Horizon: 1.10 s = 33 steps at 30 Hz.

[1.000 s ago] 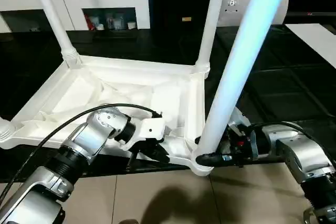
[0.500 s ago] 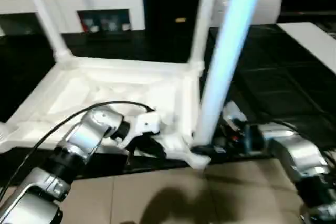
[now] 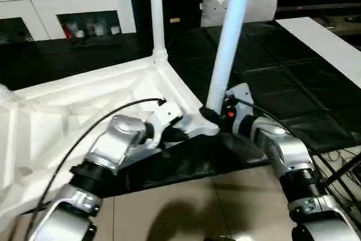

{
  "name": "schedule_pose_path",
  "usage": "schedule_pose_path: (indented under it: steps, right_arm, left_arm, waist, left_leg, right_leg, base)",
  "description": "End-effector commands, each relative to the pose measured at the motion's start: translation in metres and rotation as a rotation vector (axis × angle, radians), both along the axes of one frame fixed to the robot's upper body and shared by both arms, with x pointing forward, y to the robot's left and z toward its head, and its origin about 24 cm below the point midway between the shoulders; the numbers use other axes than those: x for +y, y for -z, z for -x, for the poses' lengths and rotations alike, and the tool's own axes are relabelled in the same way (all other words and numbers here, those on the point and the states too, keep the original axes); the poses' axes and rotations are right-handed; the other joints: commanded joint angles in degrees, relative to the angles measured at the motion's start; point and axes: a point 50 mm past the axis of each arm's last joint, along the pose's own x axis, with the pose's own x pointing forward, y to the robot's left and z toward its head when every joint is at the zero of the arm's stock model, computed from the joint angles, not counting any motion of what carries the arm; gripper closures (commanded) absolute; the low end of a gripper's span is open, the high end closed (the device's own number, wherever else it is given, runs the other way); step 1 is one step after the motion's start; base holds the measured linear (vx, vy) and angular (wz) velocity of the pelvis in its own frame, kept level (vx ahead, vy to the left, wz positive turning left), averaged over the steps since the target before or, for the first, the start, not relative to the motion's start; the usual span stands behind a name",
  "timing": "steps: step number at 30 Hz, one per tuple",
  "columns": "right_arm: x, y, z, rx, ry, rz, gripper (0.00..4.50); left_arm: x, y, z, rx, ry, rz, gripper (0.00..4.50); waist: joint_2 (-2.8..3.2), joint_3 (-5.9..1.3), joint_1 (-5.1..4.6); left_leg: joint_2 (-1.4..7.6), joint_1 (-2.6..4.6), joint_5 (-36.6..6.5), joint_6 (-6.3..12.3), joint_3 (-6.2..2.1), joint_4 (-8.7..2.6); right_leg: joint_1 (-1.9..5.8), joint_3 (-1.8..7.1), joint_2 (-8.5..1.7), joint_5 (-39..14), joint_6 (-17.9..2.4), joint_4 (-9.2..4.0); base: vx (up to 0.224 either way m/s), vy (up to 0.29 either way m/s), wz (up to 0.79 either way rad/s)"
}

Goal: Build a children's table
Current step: Rotate leg to tighten

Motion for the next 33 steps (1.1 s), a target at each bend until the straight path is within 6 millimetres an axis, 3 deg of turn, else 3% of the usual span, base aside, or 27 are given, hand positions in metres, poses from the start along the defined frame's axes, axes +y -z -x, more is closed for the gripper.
schedule_pose_path:
  steps: [1, 3, 13, 19, 20, 24, 33]
  right_arm:
    - [0.011, 0.005, 0.009, 0.012, -0.092, -0.015, 1.53]
    - [0.007, 0.004, 0.011, 0.003, -0.112, -0.019, 1.33]
    - [-0.026, -0.003, 0.031, -0.035, -0.317, 0.017, 0.50]
    - [-0.049, -0.015, 0.039, -0.051, -0.485, 0.070, 0.46]
    - [-0.050, -0.016, 0.039, -0.053, -0.502, 0.072, 0.71]
    - [-0.053, -0.017, 0.044, -0.022, -0.625, 0.082, 0.98]
    - [-0.049, -0.015, 0.048, 0.008, -0.720, 0.079, 1.72]
  left_arm:
    - [-0.014, -0.012, -0.001, -0.049, 0.057, 0.022, 4.50]
    - [-0.011, -0.012, -0.002, -0.062, 0.065, 0.008, 4.50]
    - [0.005, -0.009, 0.002, -0.064, 0.190, -0.061, 4.50]
    - [0.019, -0.007, 0.009, -0.042, 0.355, -0.117, 4.50]
    - [0.021, -0.007, 0.010, -0.035, 0.374, -0.122, 4.50]
    - [0.024, -0.008, 0.017, -0.020, 0.499, -0.140, 4.50]
    - [0.024, -0.011, 0.028, -0.002, 0.657, -0.156, 4.50]
  waist:
    - [-0.39, -3.86, 0.59]
    - [-0.07, -3.80, 0.83]
    - [-0.26, -3.60, 2.22]
    - [-0.38, -3.63, 2.97]
    - [-0.33, -3.70, 3.11]
    - [-0.48, -3.69, 3.45]
    - [-0.43, -3.72, 4.46]
  left_leg:
    - [1.19, -0.86, -3.9, 5.31, -0.24, -3.34]
    - [1.22, -0.77, -4.5, 5.30, -0.24, -3.36]
    - [1.26, -0.59, -6.9, 5.08, -0.16, -3.53]
    - [1.36, -0.62, -6.5, 5.58, -0.19, -3.48]
    - [1.40, -0.63, -6.2, 5.49, -0.19, -3.46]
    - [1.50, -0.65, -6.4, 5.84, -0.20, -3.48]
    - [1.69, -0.45, -6.1, 4.91, -0.08, -3.52]
  right_leg:
    - [3.89, 3.60, -3.55, -14.6, -8.4, -3.58]
    - [3.91, 3.61, -3.60, -14.8, -8.4, -3.63]
    - [3.94, 3.63, -3.60, -18.1, -7.0, -4.13]
    - [3.93, 3.67, -3.61, -18.4, -6.6, -4.07]
    - [3.91, 3.67, -3.64, -18.0, -6.8, -3.94]
    - [3.93, 3.57, -3.65, -18.4, -7.2, -3.88]
    - [3.72, 3.77, -3.76, -18.2, -7.6, -3.72]
  base:
    - [0.000, 0.000, 0.00]
    - [0.000, 0.000, 0.00]
    - [0.000, 0.000, 0.00]
    - [0.000, 0.000, 0.00]
    - [0.000, 0.000, 0.00]
    - [0.000, 0.000, 0.00]
    - [0.000, 0.000, 0.00]
